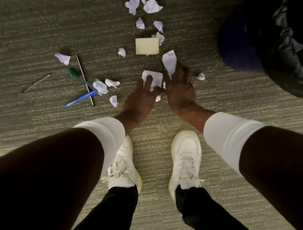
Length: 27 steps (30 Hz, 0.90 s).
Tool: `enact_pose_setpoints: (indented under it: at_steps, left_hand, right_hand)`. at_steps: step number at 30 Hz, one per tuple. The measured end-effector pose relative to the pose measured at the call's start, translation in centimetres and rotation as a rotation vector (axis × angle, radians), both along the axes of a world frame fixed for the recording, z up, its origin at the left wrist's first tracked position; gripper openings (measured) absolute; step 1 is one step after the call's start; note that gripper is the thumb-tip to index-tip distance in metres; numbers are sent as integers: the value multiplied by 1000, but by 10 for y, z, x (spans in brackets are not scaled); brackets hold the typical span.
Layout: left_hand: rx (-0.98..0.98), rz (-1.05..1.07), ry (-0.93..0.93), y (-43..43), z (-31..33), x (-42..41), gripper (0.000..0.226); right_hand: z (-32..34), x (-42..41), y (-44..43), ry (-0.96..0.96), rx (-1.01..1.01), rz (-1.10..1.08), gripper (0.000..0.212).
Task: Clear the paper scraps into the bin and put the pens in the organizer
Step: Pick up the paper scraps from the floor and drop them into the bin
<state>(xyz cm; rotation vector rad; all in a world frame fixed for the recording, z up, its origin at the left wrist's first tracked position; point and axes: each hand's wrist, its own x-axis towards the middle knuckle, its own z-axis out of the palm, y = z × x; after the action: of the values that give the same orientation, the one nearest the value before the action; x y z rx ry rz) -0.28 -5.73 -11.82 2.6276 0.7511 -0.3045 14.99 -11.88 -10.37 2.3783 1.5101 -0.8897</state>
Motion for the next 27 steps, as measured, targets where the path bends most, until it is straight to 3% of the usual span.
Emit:
enact_pose_setpoints:
  at_steps: [6,12,15,22,25,27]
  left_hand:
    - [-7,1,-4,0,-5,-3,44]
    - [72,-115,-94,13,-9,-1,27]
    - [40,-64,-85,21,-8,3,20]
    - [-99,153,-99,28,4,15,18]
    - [-126,124,-62,31,4,18,15]
    - [-142,109,-17,31,0,22,15]
  right_hand:
    - [4,-2,3,-74,44,166,57]
    - [-11,4,-1,-66,210,204,38]
    - [-16,9,-1,-12,299,52,32]
    - [-11,33,-2,43,355,-553,19]
    - [-3,46,3,63,341,-651,17]
    - [0,50,12,120,332,-658,26]
